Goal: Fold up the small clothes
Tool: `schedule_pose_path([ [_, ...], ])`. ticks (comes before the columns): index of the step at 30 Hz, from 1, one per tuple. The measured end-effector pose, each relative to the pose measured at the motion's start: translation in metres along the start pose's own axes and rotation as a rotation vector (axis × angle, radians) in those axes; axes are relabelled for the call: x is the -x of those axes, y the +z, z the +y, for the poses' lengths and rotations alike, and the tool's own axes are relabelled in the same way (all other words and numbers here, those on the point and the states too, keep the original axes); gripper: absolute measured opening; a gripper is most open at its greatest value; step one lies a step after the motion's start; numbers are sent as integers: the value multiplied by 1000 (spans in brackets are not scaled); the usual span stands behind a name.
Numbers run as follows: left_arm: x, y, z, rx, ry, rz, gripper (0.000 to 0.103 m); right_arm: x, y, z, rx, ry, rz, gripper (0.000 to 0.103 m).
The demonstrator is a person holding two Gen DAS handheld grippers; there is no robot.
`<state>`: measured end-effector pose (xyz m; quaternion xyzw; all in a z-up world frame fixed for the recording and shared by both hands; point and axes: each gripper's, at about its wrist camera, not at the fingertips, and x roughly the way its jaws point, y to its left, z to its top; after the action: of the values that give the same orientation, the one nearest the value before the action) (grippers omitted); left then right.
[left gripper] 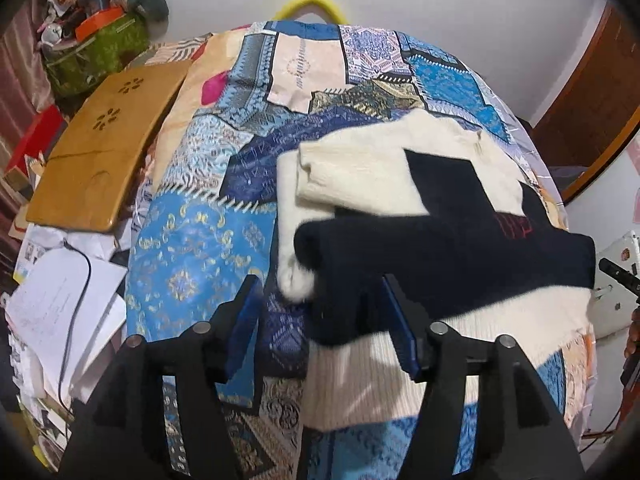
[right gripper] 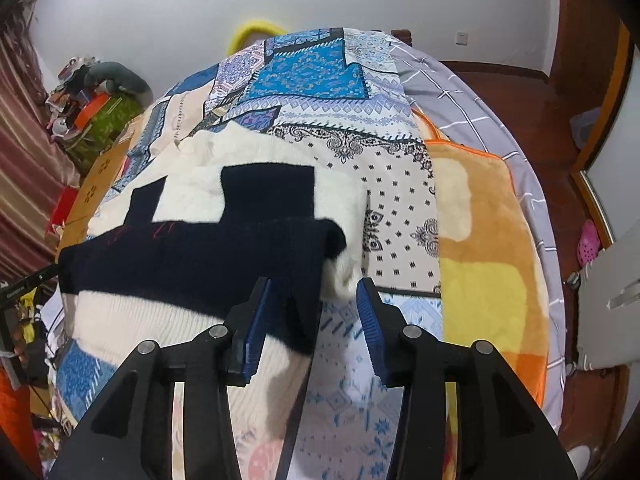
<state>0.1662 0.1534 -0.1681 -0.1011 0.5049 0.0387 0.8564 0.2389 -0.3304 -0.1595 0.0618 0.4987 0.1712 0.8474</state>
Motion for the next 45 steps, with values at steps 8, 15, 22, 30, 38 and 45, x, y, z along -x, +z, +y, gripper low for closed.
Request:
schedule_pose_path([
  [8, -8, -33, 5, 28, -35, 72, 61, -8, -25, 9, 7, 25, 62, 40],
  [15, -14, -50, 4, 27, -70, 111, 61, -22, -47, 16, 14, 52, 124, 40],
  [22, -24, -58, -4, 8, -83, 140, 61, -24, -53, 26, 51, 81, 123, 39],
  [30, -21, -51, -19, -45, -100, 119, 15, -20, -45, 40, 99, 109, 77, 8],
  [38, 6, -18, -31, -64, -120, 0, 8, 0, -14, 52, 129, 128, -38, 8],
  [45, 31, 34, -36, -53, -142, -117, 7, 8, 30, 61, 145, 118, -130, 7],
])
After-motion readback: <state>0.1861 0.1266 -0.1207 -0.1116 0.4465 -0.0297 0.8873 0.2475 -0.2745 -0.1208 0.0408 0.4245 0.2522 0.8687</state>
